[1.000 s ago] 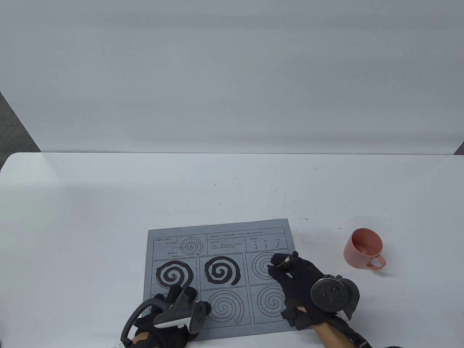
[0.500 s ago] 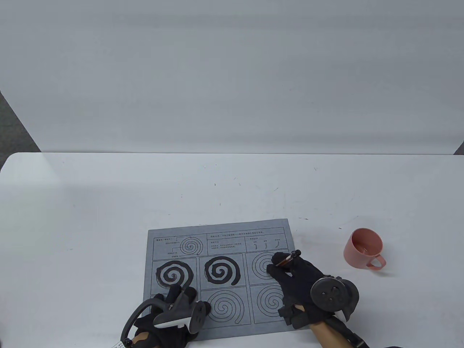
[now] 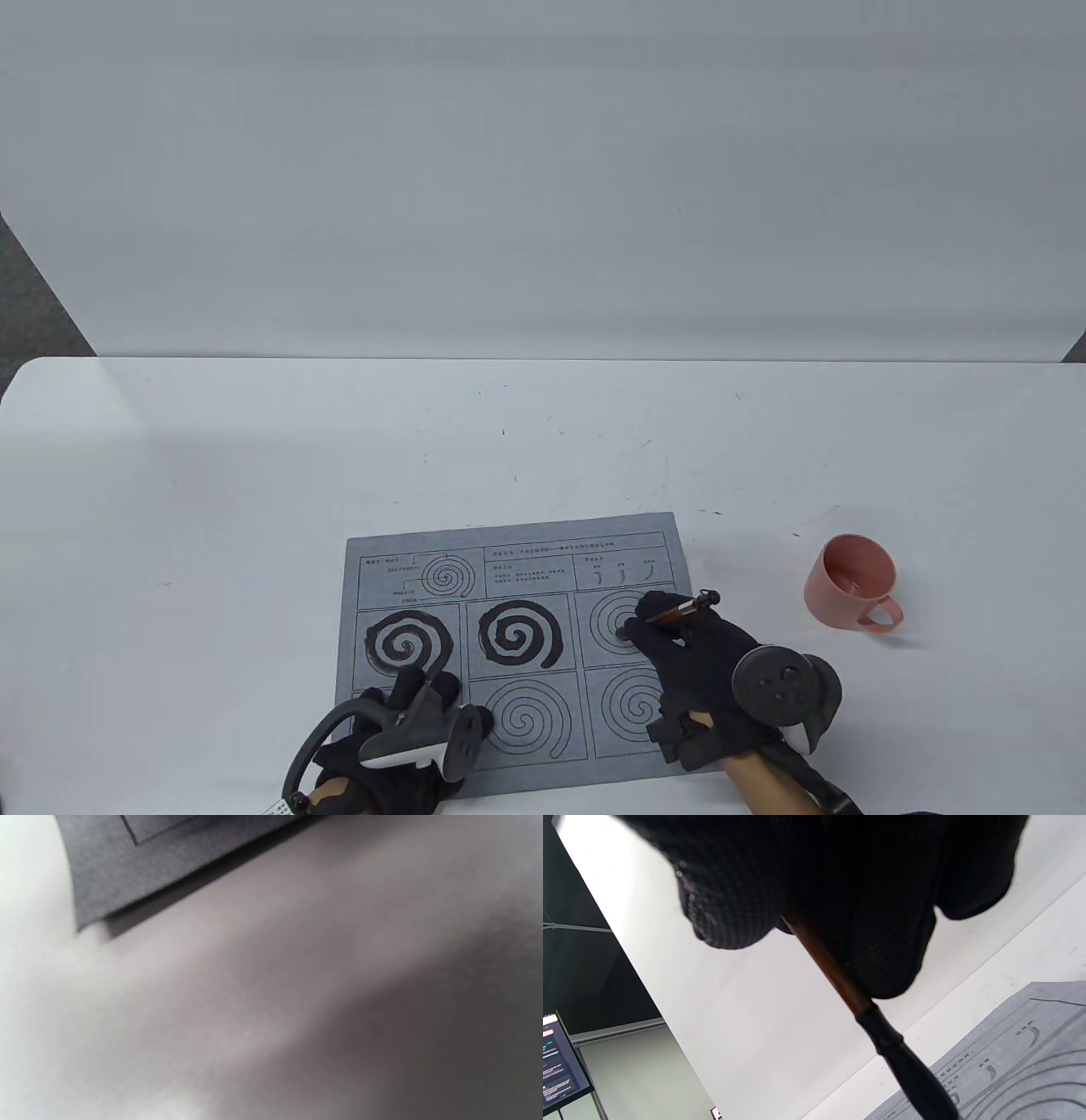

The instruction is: Trace patterns on water writing practice cloth with Chinese brush

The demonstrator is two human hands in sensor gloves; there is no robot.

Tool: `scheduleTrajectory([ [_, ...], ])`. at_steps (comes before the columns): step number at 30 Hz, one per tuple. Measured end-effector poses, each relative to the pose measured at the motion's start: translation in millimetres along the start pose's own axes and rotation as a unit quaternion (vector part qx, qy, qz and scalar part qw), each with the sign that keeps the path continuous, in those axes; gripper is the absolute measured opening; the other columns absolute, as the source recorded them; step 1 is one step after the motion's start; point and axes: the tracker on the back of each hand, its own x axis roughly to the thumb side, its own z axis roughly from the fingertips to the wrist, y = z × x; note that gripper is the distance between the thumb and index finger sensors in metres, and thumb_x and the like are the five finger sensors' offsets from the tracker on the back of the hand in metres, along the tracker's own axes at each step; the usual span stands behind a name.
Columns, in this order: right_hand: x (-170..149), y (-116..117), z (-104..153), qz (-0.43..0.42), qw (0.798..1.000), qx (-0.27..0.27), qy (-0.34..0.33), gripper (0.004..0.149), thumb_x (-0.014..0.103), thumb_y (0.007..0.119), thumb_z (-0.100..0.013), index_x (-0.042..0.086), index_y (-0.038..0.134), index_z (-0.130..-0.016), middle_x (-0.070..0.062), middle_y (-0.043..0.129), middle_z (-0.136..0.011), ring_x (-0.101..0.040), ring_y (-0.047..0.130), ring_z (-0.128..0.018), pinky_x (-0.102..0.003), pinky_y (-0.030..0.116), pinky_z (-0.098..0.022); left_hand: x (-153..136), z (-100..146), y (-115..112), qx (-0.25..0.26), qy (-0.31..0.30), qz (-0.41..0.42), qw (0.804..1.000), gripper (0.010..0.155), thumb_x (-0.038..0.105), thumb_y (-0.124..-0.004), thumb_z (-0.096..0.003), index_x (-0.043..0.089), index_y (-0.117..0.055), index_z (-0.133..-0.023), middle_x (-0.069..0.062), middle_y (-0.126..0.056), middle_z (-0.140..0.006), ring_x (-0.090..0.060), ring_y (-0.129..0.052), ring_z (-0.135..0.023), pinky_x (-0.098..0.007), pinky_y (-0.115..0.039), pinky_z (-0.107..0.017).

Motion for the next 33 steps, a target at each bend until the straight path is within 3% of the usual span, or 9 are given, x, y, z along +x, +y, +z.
scheduleTrajectory([
  [33, -3.9, 2.0, 1.0, -0.015, 1.0, -0.003, 0.023, 0.038, 0.029, 0.093, -0.042, 0.007, 0.086, -0.071, -0.018, 0.1, -0.072, -0.033, 0.11, -0.054, -0.055, 0.083, -0.05, 0.6, -0.5, -0.9, -0.001, 0.0, 0.0, 1.0, 0.074, 0.056, -0.037, -0.0387, 0.055, 0.02, -0.086, 0.002, 0.028, -0.102, -0.042, 0.014, -0.105, -0.07, -0.019, -0.078],
])
